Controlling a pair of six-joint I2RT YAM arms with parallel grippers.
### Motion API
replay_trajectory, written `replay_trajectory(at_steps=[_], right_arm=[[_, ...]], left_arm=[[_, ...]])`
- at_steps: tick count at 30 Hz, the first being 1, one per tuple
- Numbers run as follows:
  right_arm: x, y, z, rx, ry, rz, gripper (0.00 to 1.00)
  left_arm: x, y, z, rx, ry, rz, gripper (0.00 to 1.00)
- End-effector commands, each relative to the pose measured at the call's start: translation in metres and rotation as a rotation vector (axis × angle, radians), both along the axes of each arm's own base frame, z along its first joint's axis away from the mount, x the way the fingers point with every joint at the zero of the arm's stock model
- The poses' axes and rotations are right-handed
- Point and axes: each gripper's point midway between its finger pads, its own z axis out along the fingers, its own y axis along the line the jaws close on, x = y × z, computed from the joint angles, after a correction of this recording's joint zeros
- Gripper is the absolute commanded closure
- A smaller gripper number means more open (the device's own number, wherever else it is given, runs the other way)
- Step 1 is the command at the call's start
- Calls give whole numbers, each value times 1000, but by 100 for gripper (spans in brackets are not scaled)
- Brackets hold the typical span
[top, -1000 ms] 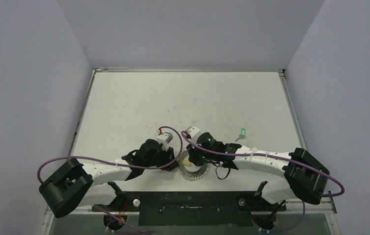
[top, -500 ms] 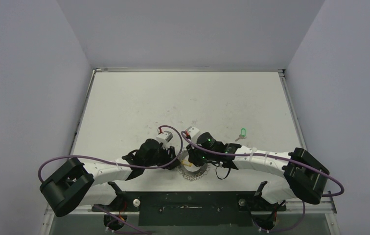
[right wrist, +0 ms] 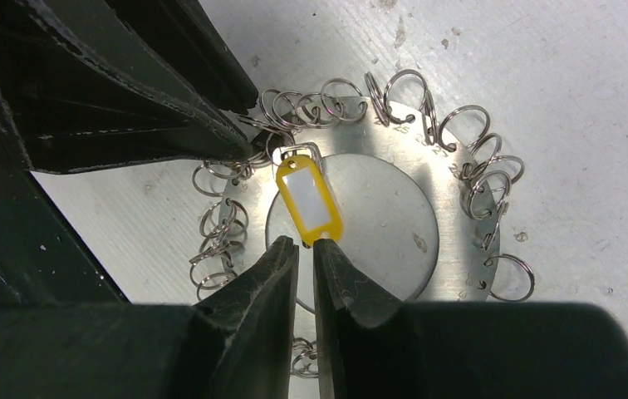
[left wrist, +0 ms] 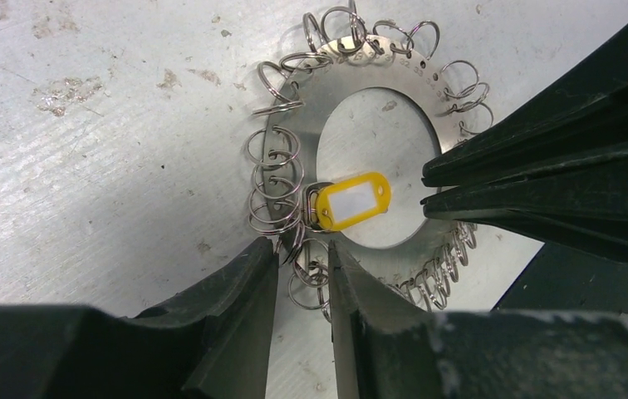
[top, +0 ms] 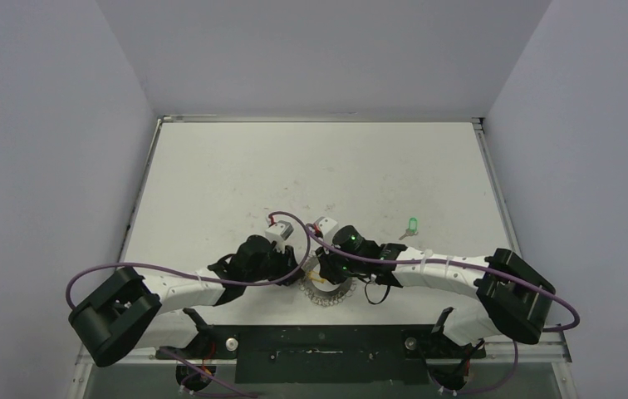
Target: Put the keys on the keyring
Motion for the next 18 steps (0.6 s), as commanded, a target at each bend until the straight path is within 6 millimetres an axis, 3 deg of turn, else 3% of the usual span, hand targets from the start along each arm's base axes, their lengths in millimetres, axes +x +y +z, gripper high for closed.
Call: replay_trajectory(at_steps=[1,10,13,14,15,18], right_arm=[[6,10,9,44,-13,-2,84],[6,9,10,44,-16,-3,83],[7,10,13,48,-23,-6,82],[8,9,14,51,-26,-7,80],[9,10,16,56,-32,-7,76],[9,9,19,68,-52,0,61]], left_arm=[[11,-8,9,-17,-47,-10,74],[11,-7,2,16,-51,-31,77],[12,-7,2,26,-69,-42,88],[13,-7,3,29,-80,-48,97],[13,-6,4,33,-89,-52,100],[13,-7,7,33,-125,-78,100]])
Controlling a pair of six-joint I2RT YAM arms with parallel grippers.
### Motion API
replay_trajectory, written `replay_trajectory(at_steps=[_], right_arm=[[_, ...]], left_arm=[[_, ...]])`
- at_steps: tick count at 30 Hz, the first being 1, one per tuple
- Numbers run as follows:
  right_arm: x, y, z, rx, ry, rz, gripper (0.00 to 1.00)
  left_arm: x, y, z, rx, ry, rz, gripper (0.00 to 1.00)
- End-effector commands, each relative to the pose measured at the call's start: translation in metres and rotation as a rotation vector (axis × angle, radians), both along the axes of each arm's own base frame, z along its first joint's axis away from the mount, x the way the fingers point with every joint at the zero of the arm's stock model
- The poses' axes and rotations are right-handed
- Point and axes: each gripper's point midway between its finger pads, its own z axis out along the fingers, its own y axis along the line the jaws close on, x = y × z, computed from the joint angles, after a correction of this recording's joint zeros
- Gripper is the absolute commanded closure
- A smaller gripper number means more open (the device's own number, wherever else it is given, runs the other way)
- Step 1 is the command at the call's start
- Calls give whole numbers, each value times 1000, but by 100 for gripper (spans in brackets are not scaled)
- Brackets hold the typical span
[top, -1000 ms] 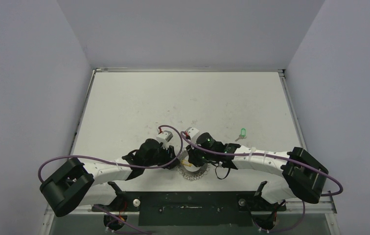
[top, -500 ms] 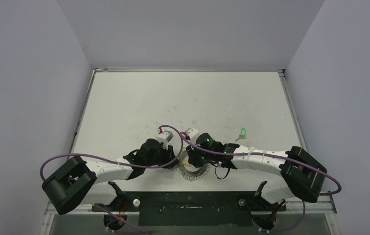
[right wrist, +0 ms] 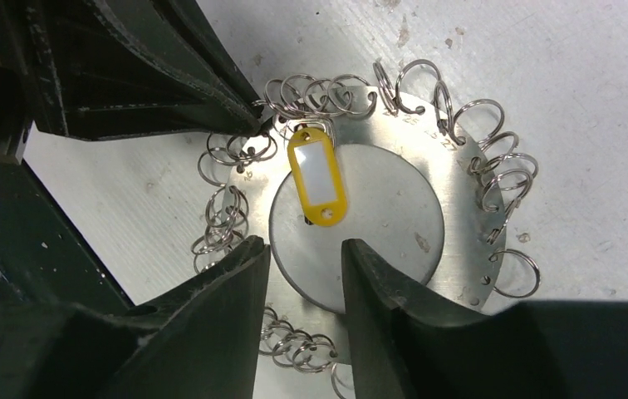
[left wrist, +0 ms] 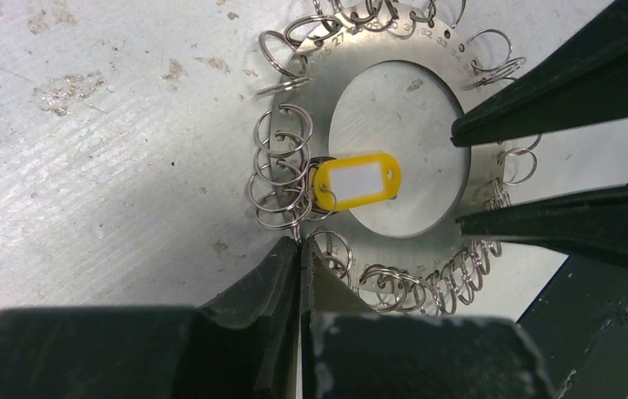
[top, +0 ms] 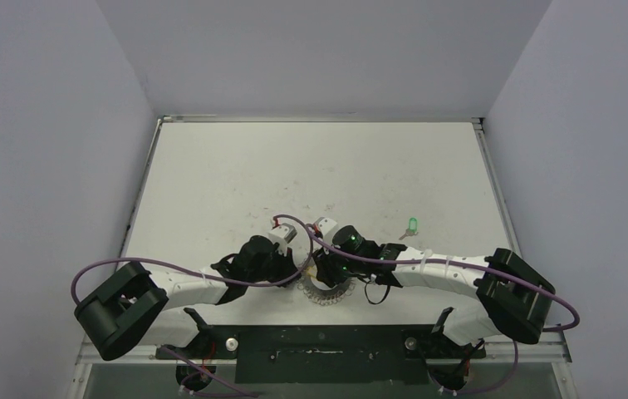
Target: Put the keys on the keyring
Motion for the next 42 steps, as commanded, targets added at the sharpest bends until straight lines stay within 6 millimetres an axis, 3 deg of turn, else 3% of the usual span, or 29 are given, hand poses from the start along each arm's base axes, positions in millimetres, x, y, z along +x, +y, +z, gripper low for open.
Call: replay_trajectory(at_steps=[1,6,15,20,33,37,42], right_arm=[[11,9,23,77,-68,-2,56],[13,8,43,135,-134,16,38],[6,13,76,306,-247,124,30],[2,17,86,336,-273,181,33],[-27,31,116,480,-350,422,64],[-34,34,122,528,-401,490,65],[-39,34,124,547,-484,560,59]], left_arm=[[13,-12,24,-42,-116,-51,100],[8,-14,39,-86,-213,-117,100],[-3,-11,84,-163,-405,-205,100],[-12,-6,96,-189,-506,-258,100],[-36,-2,118,-280,-670,-366,100],[-40,-3,124,-309,-701,-385,100],[-46,-5,127,-333,-715,-413,100]])
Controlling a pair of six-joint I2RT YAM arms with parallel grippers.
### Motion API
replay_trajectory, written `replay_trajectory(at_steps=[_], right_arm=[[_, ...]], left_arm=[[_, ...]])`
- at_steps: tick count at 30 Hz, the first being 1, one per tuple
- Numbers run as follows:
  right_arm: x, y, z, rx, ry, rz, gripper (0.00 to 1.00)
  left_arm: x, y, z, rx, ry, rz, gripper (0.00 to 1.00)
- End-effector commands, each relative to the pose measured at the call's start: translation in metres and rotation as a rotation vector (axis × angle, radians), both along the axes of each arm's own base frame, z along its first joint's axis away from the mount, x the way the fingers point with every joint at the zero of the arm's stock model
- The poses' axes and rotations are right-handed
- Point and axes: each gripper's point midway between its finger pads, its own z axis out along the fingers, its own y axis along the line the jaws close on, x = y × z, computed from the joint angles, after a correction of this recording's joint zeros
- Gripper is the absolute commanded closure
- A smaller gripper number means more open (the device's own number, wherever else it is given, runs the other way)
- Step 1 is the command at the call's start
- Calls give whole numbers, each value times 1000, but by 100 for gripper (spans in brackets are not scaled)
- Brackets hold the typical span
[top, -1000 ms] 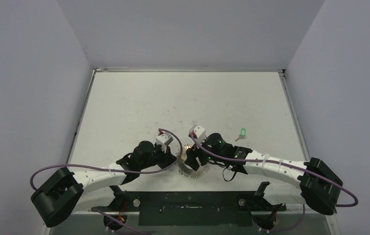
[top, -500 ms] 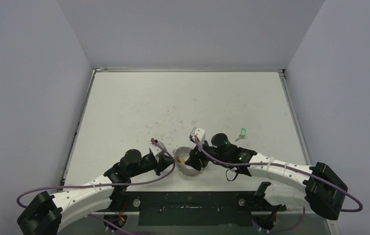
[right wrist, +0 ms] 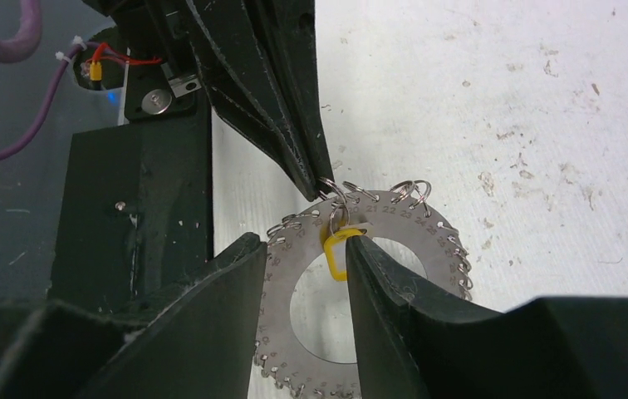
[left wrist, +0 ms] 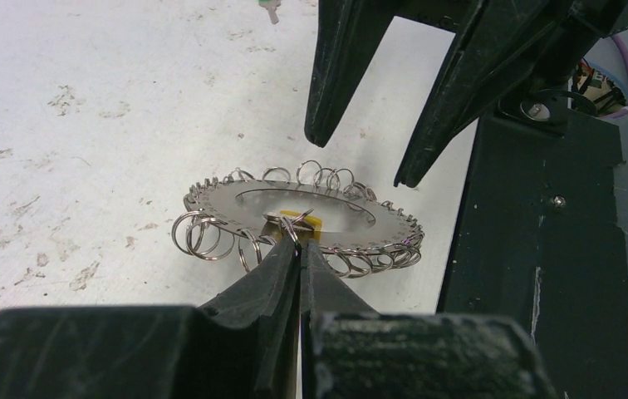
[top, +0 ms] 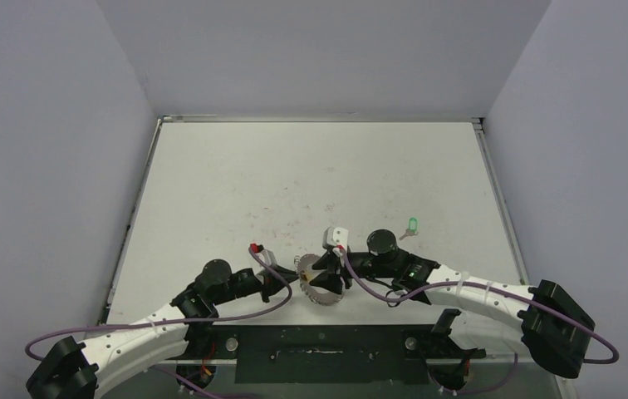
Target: Put the keys on the keyring
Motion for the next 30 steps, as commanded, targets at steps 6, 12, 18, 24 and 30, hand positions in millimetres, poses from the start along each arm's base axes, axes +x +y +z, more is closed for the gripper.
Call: replay_trajectory(at_steps=[6,12,18,24,30], right_arm=[[-7,12,25,115,-194,140,49],[-2,19,14,96,-223,140,49],[4,26,-1,57,-221,145,51],[6,33,-1,79,-225,150,59],[8,35,3,92,-241,152,70]], left_arm=[[-8,-10,31,-96,-95,-76,100],[-9,-11,31,-99,-94,-83,100],[-10,-12,33,-102,-93,-87,100],[-11,-13,33,-105,-89,-89,100],[-11,-12,32,-103,-86,-86,100]])
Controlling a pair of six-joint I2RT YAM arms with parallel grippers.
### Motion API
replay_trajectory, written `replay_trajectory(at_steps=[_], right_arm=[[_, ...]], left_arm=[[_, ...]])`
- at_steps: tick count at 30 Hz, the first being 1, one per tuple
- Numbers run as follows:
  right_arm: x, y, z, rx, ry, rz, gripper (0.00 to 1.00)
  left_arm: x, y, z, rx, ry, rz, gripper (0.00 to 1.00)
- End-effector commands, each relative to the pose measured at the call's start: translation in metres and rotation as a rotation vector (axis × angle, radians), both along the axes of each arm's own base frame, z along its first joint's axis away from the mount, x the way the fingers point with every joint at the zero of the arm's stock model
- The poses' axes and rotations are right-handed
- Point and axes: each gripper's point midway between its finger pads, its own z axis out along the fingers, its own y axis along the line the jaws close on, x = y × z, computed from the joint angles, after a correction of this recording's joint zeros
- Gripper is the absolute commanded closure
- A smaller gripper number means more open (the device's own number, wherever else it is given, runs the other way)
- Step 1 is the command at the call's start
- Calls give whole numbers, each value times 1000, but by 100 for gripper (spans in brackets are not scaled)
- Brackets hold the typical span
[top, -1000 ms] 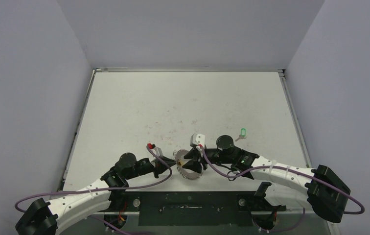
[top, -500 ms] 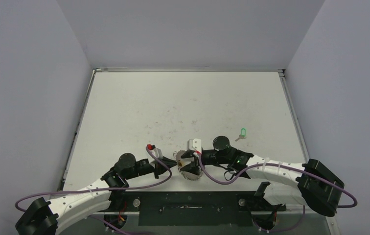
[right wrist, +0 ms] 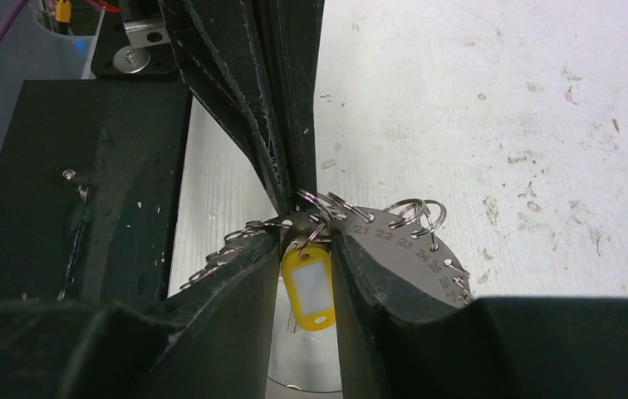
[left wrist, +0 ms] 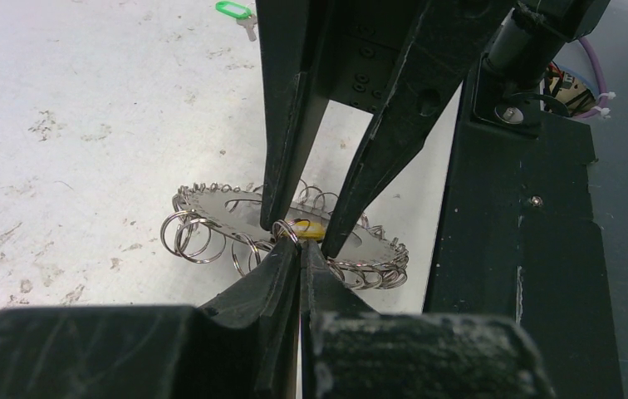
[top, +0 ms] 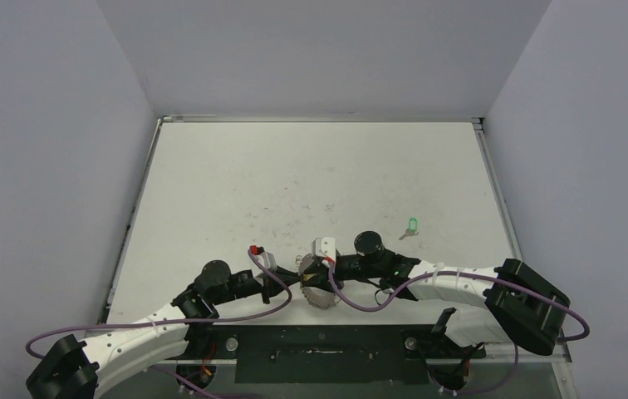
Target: Put the keys on the keyring
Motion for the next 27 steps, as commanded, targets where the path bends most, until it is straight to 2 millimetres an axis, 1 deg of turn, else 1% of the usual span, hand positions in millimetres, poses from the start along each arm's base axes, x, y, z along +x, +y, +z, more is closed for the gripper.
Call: replay_trajectory(at_steps=[1,10,11,12,13,14,15,19,23,25,26,27], right_arm=[[6,18,38,120,-102,34,71],[7,17,42,130,-121,29,71],[8,17,43,133,-125,27,73],[8,17,43,135,-130,28,79],[8,17,44,137,-134,31,82],[8,17,44,138,-137,31,82],[8,17,44,139,-137,34,82],[7,18,43,137,-141,45,72],[3,19,43,141,-140,67,73],[2,19,44,148,-142,77,76],[1,19,45,151,-143,80,80],[1,19,45,152,-144,85,87]], left_arm=[[-2,-6,25,-74,-64,-27,100],[-2,-7,26,-76,-66,-31,100],[-2,-7,26,-76,-66,-31,100],[-2,-7,26,-77,-66,-32,100],[-2,-7,27,-78,-66,-31,100],[-2,-7,27,-79,-67,-31,100],[-3,-7,27,-78,-66,-34,100],[-3,-7,28,-80,-67,-34,100],[-3,-7,28,-80,-67,-34,100],[-2,-7,28,-79,-66,-32,100],[-3,-7,28,-78,-66,-34,100],[-3,-7,27,-77,-65,-33,100]])
